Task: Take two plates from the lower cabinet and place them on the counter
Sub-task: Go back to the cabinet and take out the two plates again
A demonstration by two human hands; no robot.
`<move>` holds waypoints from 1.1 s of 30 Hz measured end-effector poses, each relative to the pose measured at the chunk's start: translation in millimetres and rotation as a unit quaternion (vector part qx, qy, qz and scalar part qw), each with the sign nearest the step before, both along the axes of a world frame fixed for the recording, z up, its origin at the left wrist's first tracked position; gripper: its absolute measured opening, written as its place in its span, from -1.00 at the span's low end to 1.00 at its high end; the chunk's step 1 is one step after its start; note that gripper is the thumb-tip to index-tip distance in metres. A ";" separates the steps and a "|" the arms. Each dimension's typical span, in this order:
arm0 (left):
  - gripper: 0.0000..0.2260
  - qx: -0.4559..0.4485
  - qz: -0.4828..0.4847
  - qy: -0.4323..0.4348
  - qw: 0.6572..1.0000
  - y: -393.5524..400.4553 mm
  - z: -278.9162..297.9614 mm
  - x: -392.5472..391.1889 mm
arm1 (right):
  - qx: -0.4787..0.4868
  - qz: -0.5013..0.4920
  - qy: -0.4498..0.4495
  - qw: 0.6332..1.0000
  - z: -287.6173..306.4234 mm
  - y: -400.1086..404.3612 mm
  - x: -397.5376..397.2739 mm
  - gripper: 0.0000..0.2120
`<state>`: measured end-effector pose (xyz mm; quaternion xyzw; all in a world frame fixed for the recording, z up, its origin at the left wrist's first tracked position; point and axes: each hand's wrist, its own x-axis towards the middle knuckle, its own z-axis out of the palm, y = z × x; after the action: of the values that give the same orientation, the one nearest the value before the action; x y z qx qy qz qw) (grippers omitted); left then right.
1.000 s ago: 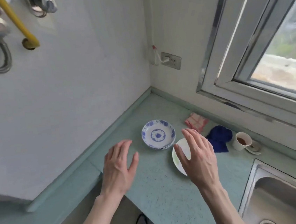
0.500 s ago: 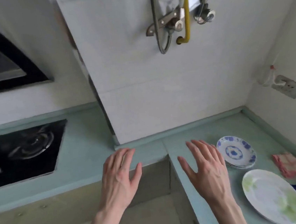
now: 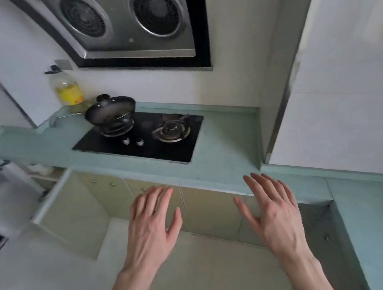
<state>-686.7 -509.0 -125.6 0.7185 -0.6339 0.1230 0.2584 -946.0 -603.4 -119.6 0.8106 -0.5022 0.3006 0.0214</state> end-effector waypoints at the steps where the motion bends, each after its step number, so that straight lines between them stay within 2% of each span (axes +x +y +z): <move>1: -0.58 -0.004 0.018 -0.003 1.000 16.2 0.8 21.0 | -0.006 0.017 0.001 1.000 -1.0 6.6 24.5 -0.47; 9: -0.59 -0.025 0.179 -0.012 0.983 135.1 6.9 163.9 | -0.030 0.156 -0.007 0.987 -3.5 61.4 206.9 -0.47; 16: -0.59 -0.035 0.286 0.025 0.957 200.7 2.1 253.6 | -0.043 0.253 -0.020 0.966 -3.0 94.5 343.6 -0.51; 24: -0.62 -0.033 0.369 0.051 0.928 215.1 -2.6 368.6 | -0.035 0.318 -0.044 0.946 -12.6 97.2 494.3 -0.53; 33: -0.63 -0.028 0.392 0.045 0.919 215.5 3.7 501.9 | -0.012 0.333 -0.088 0.939 -15.1 92.4 658.5 -0.53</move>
<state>-184.8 -293.5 -121.8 0.9066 -0.2857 0.1993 0.2381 -287.5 -510.9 -134.7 0.9012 -0.2000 0.3670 -0.1145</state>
